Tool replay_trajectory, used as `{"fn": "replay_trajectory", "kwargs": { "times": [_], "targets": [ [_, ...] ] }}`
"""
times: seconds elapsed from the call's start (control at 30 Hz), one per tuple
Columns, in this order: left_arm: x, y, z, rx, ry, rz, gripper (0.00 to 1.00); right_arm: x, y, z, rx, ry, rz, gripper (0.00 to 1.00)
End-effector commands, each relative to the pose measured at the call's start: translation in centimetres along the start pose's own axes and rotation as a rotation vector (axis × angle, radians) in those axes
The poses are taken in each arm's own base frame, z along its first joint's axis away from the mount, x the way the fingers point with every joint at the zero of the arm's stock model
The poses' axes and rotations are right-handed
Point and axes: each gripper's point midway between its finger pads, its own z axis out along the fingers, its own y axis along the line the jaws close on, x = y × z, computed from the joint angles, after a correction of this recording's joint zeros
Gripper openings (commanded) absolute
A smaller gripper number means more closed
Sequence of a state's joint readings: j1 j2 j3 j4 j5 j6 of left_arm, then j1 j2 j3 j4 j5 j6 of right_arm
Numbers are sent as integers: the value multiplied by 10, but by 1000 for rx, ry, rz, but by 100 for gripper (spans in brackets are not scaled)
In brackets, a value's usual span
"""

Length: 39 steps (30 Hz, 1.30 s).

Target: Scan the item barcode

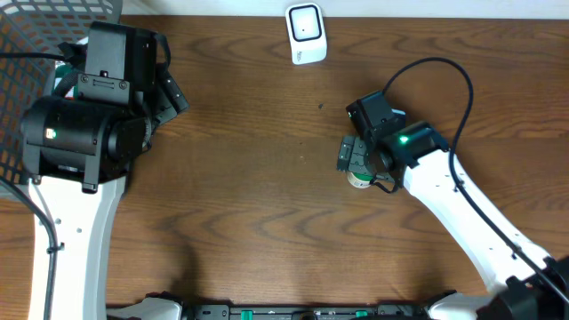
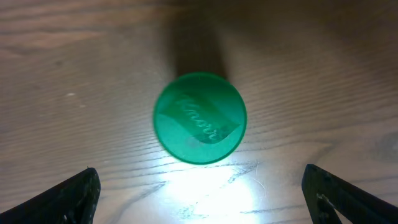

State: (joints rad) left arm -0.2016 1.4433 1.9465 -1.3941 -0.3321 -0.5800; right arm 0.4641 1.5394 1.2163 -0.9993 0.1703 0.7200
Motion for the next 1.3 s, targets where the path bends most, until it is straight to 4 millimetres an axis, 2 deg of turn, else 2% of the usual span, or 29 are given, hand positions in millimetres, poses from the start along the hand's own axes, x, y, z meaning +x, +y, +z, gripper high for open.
{"fn": "replay_trajectory", "kwargs": {
  "times": [0.0, 0.37, 0.57, 0.83, 0.9, 1.03, 1.13, 1.27],
  "targets": [
    [-5, 4, -5, -8, -23, -19, 95, 5, -5, 16, 7, 44, 46, 99],
    [-5, 4, -5, -8, -23, -19, 95, 9, -1, 57, 46, 109, 46, 96],
    [-5, 4, -5, -8, -23, -19, 95, 14, 5, 75, 41, 147, 16, 79],
    [-5, 4, -5, -8, -23, -19, 95, 11, 1, 82, 70, 135, 14, 75],
    [-5, 4, -5, -8, -23, -19, 95, 10, -1, 82, 76, 128, 0, 66],
    [-5, 4, -5, -8, -23, -19, 95, 9, 0, 82, 67, 127, -86, 57],
    [-5, 4, -5, -8, -23, -19, 95, 9, 0, 82, 59, 131, -200, 57],
    [-5, 4, -5, -8, -23, -19, 95, 11, -1, 82, 54, 143, -350, 61]
  ]
}}
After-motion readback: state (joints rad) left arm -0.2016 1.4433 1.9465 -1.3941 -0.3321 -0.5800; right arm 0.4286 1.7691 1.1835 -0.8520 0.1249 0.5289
